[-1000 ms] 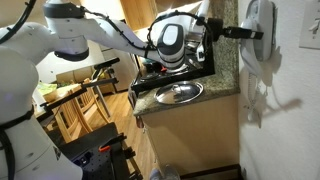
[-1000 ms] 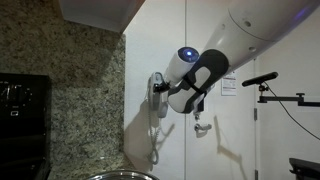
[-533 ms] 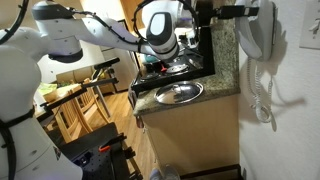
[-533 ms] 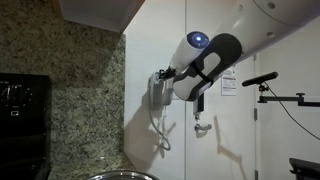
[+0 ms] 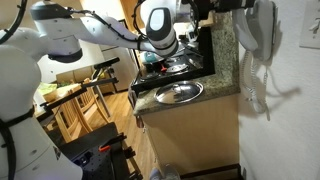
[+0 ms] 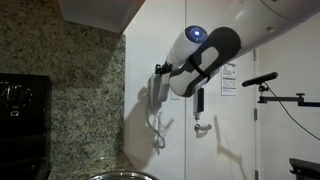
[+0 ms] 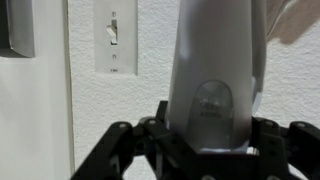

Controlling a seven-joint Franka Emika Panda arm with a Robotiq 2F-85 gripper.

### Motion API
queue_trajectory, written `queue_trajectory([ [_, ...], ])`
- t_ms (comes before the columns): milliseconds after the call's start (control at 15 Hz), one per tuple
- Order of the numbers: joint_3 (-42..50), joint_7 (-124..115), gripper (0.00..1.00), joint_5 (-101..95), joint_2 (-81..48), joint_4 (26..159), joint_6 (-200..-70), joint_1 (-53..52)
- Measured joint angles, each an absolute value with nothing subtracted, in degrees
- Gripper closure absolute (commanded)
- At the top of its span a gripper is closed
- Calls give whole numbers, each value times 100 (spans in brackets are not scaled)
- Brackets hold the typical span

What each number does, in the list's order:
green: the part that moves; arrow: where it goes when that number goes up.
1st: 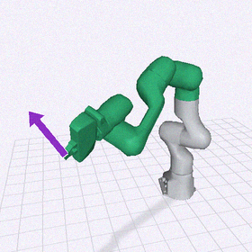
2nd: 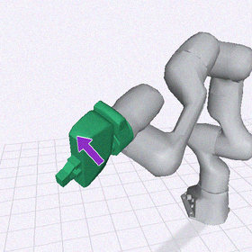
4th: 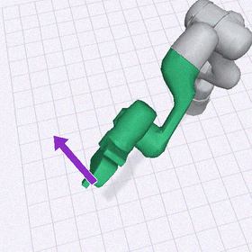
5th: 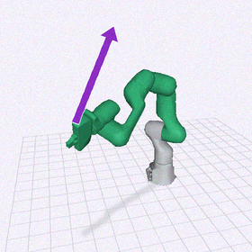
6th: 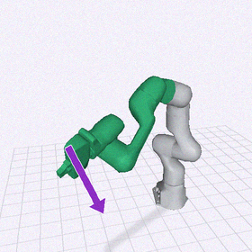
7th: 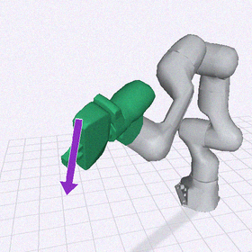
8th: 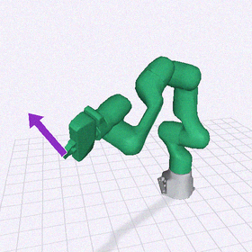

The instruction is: Hang the intercom headset on the holder

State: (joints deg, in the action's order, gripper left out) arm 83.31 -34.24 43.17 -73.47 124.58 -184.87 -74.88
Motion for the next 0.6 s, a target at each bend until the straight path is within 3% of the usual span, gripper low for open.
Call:
queue_trajectory([
  [600,8070,-3416,66,3948,-8479,11460,-18000,-7969],
])
